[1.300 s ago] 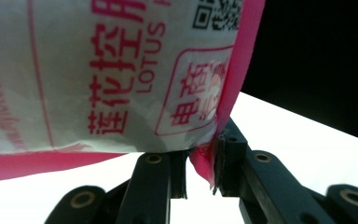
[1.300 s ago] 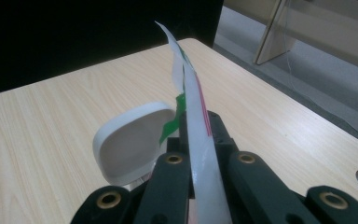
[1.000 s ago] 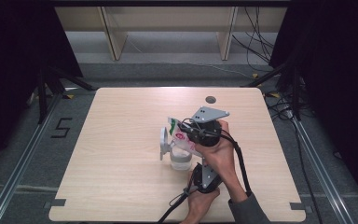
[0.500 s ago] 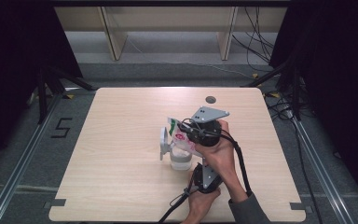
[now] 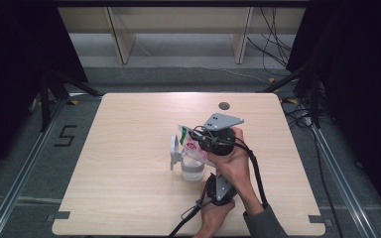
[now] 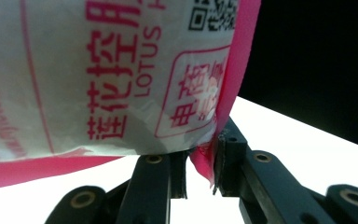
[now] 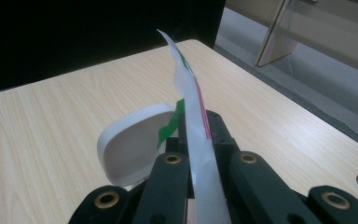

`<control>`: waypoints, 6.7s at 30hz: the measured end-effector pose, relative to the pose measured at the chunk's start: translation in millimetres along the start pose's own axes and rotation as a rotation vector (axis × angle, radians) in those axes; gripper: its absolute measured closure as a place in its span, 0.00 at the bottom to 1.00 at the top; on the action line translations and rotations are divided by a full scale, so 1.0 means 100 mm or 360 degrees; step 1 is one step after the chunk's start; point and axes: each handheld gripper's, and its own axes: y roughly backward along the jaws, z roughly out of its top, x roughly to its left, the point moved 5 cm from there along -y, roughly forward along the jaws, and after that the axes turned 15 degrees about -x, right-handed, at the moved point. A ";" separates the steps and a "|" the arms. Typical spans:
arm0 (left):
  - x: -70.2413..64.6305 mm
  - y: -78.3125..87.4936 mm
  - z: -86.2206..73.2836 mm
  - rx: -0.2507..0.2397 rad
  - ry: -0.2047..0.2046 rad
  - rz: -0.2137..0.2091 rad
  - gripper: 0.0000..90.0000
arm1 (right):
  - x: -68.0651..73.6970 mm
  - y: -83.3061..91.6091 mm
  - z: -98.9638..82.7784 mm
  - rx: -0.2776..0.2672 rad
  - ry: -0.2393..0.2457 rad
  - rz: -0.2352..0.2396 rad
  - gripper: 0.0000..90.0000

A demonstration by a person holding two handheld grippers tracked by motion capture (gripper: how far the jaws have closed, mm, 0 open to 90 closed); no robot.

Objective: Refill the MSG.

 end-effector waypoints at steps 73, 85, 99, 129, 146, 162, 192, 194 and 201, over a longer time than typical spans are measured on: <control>-0.02 -0.01 0.02 -0.0038 0.0042 -0.0002 0.86 | 0.04 -0.01 0.01 0.0010 0.0054 -0.0007 0.98; -0.02 -0.02 0.04 -0.0051 0.0043 0.0005 0.86 | 0.04 0.01 0.03 0.0013 0.0046 0.0006 0.98; -0.02 -0.03 0.05 -0.0063 0.0037 0.0024 0.86 | 0.05 -0.03 0.04 0.0016 0.0075 0.0025 0.98; -0.02 -0.03 0.05 -0.0059 0.0046 0.0017 0.86 | 0.07 -0.01 0.03 0.0023 0.0046 0.0011 0.98; -0.06 -0.07 0.07 -0.0139 0.0131 0.0015 0.86 | 0.08 -0.03 0.03 0.0014 0.0071 0.0005 0.98; -0.08 -0.08 0.06 -0.0124 0.0146 -0.0049 0.86 | 0.07 -0.05 0.03 0.0021 0.0105 0.0013 0.98; -0.04 0.01 0.03 0.0043 0.0039 -0.0147 0.86 | 0.11 -0.04 0.02 0.0054 0.0075 0.0013 0.98; -0.05 0.01 0.04 0.0041 0.0037 -0.0149 0.86 | 0.10 -0.04 0.02 0.0049 0.0092 0.0027 0.98; -0.05 0.01 0.03 0.0041 0.0033 -0.0151 0.86 | 0.10 -0.04 0.03 0.0039 0.0074 0.0006 0.98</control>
